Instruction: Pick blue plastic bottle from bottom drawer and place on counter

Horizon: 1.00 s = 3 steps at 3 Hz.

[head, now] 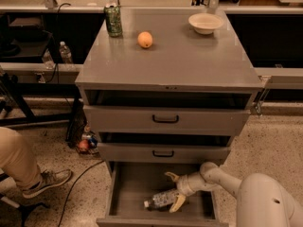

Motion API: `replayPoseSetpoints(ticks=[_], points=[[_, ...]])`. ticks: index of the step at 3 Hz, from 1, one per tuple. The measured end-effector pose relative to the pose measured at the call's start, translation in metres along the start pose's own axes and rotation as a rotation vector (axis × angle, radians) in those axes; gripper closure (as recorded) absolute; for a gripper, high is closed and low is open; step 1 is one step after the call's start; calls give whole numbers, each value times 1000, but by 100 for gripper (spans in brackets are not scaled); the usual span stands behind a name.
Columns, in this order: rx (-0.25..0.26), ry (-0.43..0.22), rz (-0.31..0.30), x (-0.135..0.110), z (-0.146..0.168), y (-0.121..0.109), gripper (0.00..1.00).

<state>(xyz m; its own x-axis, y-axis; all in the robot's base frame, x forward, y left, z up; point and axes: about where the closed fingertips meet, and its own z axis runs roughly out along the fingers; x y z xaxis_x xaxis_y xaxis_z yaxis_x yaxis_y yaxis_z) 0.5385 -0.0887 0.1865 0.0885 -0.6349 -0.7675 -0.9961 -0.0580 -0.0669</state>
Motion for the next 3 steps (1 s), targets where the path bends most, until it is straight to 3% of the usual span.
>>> replayPoseSetpoints(ticks=[3], points=[[-60,76,-18,26,15,10,0]])
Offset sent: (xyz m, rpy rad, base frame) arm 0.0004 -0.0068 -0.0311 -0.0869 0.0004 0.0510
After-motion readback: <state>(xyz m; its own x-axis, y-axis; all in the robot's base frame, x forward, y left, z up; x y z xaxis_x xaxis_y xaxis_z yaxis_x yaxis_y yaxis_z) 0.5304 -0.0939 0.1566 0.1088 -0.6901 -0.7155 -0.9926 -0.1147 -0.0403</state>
